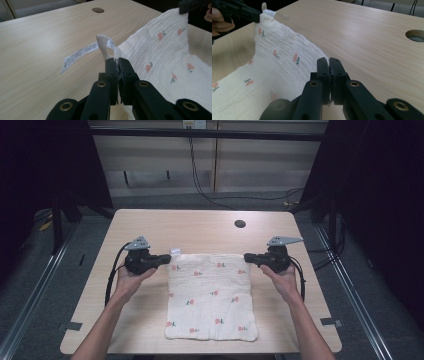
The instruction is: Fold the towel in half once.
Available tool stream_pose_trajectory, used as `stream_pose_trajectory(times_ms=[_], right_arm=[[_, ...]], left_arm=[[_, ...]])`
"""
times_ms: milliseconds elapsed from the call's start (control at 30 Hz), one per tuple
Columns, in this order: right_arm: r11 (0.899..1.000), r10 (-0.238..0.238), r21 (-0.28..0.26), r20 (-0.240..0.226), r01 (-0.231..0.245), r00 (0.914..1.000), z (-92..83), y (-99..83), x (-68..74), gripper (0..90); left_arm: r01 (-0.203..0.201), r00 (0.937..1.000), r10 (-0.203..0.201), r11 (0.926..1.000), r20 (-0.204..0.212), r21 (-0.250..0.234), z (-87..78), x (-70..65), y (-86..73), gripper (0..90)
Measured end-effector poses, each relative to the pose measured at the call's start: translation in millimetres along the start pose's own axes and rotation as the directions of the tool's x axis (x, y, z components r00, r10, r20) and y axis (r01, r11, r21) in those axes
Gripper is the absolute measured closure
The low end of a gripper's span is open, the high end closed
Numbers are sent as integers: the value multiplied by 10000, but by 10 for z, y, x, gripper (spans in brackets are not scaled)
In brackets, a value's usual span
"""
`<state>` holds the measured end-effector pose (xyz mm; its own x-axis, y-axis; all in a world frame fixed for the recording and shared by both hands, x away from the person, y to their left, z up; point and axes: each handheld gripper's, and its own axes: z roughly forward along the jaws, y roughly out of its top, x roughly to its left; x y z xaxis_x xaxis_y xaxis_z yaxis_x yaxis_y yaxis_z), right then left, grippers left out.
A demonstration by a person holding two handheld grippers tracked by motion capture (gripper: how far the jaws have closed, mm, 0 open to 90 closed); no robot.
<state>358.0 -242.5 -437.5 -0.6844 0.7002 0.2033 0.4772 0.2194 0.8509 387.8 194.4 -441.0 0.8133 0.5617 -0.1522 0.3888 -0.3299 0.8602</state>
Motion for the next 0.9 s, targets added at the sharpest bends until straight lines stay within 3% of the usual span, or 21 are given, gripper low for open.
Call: stream_pose_trajectory(times_ms=[133, 300, 367, 467, 667, 833, 900], right_arm=[[9977, -488, 484, 376, 470, 9981, -88, 19, 53, 874], [9989, -417, 210, 475, 408, 9980, -196, 175, 8, 874], [9990, -408, 228, 534, 397, 9977, -181, 203, -7, 873], [9985, -436, 357, 535, 417, 9976, -153, 155, -2, 874], [9977, -290, 620, 409, 264, 9987, -130, -15, -4, 874], [9964, -581, 633, 243, 564, 9980, -243, -24, 111, 874], [9975, -567, 438, 128, 561, 9983, -303, -27, 156, 874]], left_arm=[[-339, 9993, 339, 9994, -186, -23, -58, -91, 60, 870], [-453, 9979, 441, 9987, -479, -228, -45, -92, 194, 871], [-295, 9993, 284, 9986, -256, -428, -24, -101, 205, 872], [-553, 9981, 551, 9985, -291, -46, 4, -130, 174, 872], [-378, 9992, 378, 9993, 114, -54, -72, -145, 39, 871], [-486, 9988, 489, 9984, 84, -290, -170, -257, -19, 871], [-719, 9972, 722, 9973, 205, -117, -203, -318, -6, 871]])
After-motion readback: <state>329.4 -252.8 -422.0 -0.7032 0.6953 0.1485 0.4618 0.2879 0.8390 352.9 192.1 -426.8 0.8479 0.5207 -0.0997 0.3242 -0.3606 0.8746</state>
